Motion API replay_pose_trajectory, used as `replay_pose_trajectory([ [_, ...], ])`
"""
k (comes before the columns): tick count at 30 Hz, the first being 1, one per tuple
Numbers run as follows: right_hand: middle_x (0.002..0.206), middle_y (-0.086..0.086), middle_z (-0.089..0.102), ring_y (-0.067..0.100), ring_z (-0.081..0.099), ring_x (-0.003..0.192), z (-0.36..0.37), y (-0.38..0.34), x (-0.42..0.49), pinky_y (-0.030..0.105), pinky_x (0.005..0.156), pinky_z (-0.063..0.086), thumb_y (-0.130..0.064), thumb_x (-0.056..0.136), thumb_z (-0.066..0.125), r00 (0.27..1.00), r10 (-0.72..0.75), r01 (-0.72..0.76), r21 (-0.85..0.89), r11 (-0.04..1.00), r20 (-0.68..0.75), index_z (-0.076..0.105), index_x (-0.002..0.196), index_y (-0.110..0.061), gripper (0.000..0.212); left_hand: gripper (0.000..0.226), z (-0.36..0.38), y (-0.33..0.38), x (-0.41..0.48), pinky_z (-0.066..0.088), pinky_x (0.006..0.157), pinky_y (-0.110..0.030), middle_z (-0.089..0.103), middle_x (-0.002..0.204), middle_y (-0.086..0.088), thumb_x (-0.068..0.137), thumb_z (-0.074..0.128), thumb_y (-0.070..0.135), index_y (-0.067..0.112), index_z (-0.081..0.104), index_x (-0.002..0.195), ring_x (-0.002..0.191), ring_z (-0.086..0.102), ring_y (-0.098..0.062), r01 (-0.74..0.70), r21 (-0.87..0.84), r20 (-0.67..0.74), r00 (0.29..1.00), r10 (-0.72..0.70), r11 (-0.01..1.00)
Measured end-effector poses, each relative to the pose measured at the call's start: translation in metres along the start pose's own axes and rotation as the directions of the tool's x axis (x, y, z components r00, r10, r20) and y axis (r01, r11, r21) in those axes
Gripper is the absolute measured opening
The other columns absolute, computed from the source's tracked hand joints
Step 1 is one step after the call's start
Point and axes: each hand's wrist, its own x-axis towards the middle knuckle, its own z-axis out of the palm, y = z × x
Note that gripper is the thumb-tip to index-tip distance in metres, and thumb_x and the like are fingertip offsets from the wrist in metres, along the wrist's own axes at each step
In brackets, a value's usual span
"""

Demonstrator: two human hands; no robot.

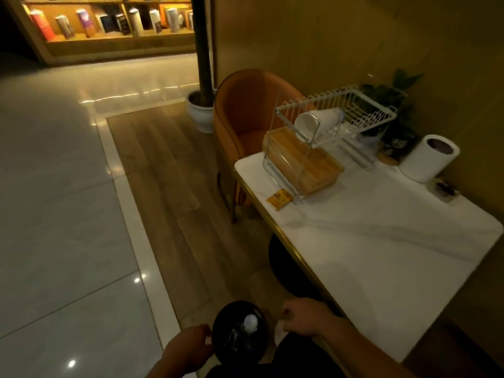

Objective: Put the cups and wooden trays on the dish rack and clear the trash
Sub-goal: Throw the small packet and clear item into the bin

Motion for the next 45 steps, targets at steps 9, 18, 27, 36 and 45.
replay_pose_trajectory([
  [9,0.111,-0.003,0.066,0.016,0.062,0.099,-0.099,0.027,0.057,0.028,0.078,0.049,-0.043,0.088,0.057,0.871,-0.004,0.079,0.132,0.988,-0.492,0.060,0.115,-0.028,0.032,0.048,-0.064,0.066,0.069,0.048,0.093,-0.024,0.063,0.129,0.002,0.092,0.057,0.042,0.030,0.050,0.138,0.114,0.060,-0.013,0.008,0.016,-0.151,0.989,-0.005,1.000],
  [18,0.136,0.000,0.045,0.022,0.041,0.122,-0.161,0.072,0.136,0.035,0.092,0.046,-0.054,0.081,0.060,0.793,-0.041,0.085,0.044,0.995,-0.608,0.043,0.138,-0.027,0.065,0.046,-0.126,0.180,0.147,0.050,0.085,-0.022,0.061,0.127,0.004,0.093,0.058,0.036,0.031,0.051,0.138,0.107,0.061,-0.009,-0.083,0.066,-0.333,0.938,0.101,0.994],
  [27,0.153,0.006,0.029,0.030,0.028,0.136,-0.158,0.068,0.170,0.042,0.099,0.042,-0.070,0.065,0.065,0.802,0.036,-0.012,0.043,0.999,-0.596,0.032,0.144,-0.026,0.096,0.051,-0.158,0.257,0.208,0.053,0.095,-0.036,0.054,0.133,-0.005,0.090,0.064,0.030,0.025,0.050,0.139,0.116,0.057,-0.022,-0.236,0.118,-0.395,0.880,0.263,0.965],
  [36,0.141,0.005,0.050,0.028,0.045,0.127,-0.154,0.085,0.179,0.042,0.096,0.045,-0.054,0.072,0.068,0.791,0.009,0.003,0.017,1.000,-0.611,0.046,0.138,-0.022,0.077,0.058,-0.156,0.286,0.265,0.049,0.096,-0.039,0.052,0.135,-0.007,0.089,0.059,0.034,0.022,0.043,0.143,0.119,0.051,-0.025,-0.231,0.230,-0.346,0.889,0.301,0.945],
  [45,0.150,0.009,0.039,0.030,0.040,0.133,-0.151,0.102,0.171,0.044,0.099,0.044,-0.066,0.068,0.061,0.777,0.039,-0.015,0.043,0.999,-0.629,0.040,0.141,-0.025,0.087,0.072,-0.151,0.283,0.294,0.051,0.088,-0.039,0.052,0.129,-0.005,0.079,0.071,0.039,0.027,0.041,0.143,0.111,0.049,-0.024,-0.167,0.375,-0.342,0.889,0.303,0.912],
])
